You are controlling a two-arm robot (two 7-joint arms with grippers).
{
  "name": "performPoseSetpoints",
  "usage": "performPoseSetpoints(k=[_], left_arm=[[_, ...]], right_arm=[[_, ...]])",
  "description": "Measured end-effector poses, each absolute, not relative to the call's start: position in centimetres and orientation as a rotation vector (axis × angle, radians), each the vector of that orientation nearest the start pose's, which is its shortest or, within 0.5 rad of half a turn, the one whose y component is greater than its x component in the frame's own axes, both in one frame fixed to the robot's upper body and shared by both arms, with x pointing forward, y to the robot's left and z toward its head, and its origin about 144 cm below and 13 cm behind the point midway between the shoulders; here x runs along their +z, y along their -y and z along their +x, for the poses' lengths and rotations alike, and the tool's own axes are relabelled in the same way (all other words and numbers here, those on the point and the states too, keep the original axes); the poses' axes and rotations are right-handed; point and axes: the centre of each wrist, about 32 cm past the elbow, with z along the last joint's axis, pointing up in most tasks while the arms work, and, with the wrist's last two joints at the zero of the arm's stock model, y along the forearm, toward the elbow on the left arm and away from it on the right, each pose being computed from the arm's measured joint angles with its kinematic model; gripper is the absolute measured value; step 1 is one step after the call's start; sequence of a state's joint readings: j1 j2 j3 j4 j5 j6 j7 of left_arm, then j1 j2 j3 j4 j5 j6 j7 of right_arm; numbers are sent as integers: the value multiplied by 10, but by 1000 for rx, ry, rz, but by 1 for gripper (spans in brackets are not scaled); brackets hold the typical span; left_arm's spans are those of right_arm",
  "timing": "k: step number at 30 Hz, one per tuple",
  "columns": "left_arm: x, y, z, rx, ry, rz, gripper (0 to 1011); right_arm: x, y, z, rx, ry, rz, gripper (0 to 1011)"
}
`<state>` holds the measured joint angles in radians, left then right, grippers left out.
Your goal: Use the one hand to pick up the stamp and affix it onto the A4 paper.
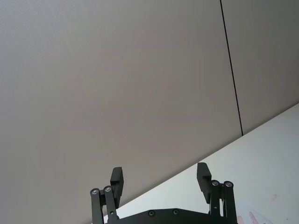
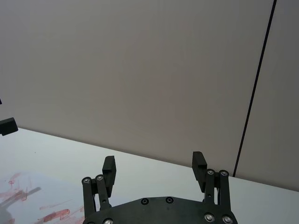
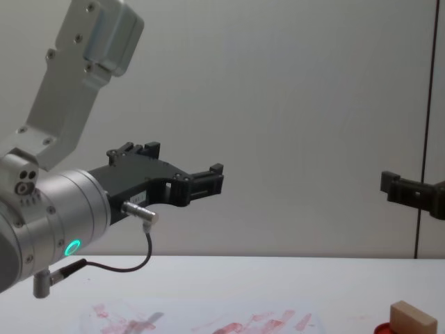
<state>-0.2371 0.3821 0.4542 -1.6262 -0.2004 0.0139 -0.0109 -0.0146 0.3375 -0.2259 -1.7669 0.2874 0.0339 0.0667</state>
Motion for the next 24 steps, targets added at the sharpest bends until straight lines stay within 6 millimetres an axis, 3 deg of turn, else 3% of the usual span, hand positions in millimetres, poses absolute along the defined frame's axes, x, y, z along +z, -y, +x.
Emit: performPoseSetpoints(k=[24], left_arm=[[1204,-198,492,1124,268,61,1002]], right_arm=[[1189,237,443,-1229,75,26,1001]])
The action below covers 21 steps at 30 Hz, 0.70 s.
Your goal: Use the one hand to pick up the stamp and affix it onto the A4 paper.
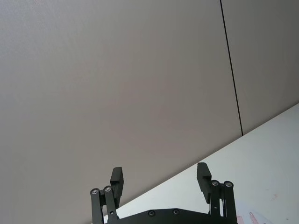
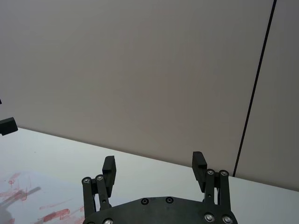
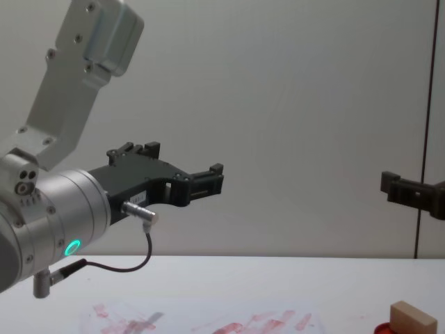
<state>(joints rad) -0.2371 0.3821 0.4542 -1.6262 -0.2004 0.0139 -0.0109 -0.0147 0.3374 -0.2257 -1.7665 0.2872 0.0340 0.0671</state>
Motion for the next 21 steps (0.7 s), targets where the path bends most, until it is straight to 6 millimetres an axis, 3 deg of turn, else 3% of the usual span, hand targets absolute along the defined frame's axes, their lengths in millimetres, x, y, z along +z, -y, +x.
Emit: performPoseSetpoints(k=[21], left_arm=[[1204,-198,492,1124,268,61,1002]], right_arm=[[1170,252,455,-1160,18,-102,1001]])
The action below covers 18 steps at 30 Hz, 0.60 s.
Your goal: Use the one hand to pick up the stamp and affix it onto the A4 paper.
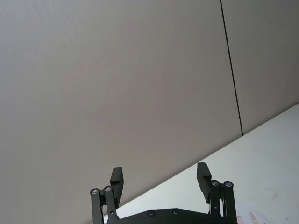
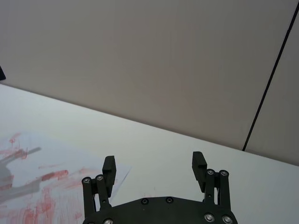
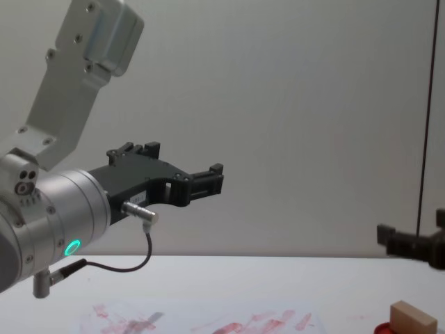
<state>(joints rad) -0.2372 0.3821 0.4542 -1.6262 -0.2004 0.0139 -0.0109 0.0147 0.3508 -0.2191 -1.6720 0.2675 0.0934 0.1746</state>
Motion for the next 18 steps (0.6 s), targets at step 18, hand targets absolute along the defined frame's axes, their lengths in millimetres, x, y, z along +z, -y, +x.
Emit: performPoseSetpoints(k=[18], left_arm=[[1204,-198,492,1124,268,61,1002]], right_arm=[[1147,260,462,-1109,-36,-223,1001]])
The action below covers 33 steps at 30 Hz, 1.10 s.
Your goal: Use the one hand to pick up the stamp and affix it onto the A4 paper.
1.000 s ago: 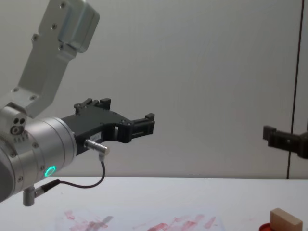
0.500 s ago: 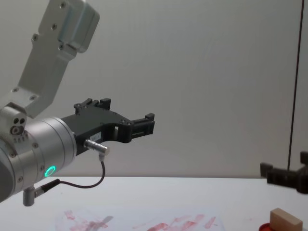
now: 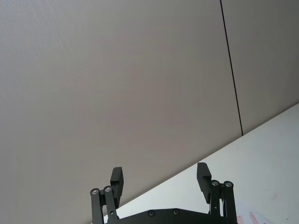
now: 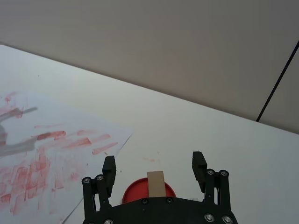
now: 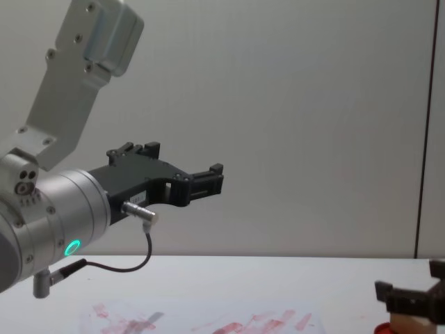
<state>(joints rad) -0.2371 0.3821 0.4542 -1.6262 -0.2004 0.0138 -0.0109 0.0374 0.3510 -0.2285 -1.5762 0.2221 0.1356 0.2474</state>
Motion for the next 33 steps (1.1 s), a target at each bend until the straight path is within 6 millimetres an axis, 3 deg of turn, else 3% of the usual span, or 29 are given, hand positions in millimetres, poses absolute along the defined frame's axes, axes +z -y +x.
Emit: performPoseSetpoints(k=[18,25,33], left_arm=[[1204,-198,492,1124,268,61,1003],[1204,-198,492,1124,268,61,1002],[1204,-198,492,1124,268,61,1002]], right_arm=[[1131,267,458,-1097,-93,-280,994],[1127,268,458,-1096,-113,-281,855],[1125,268,461,-1100,-120,-268,589]])
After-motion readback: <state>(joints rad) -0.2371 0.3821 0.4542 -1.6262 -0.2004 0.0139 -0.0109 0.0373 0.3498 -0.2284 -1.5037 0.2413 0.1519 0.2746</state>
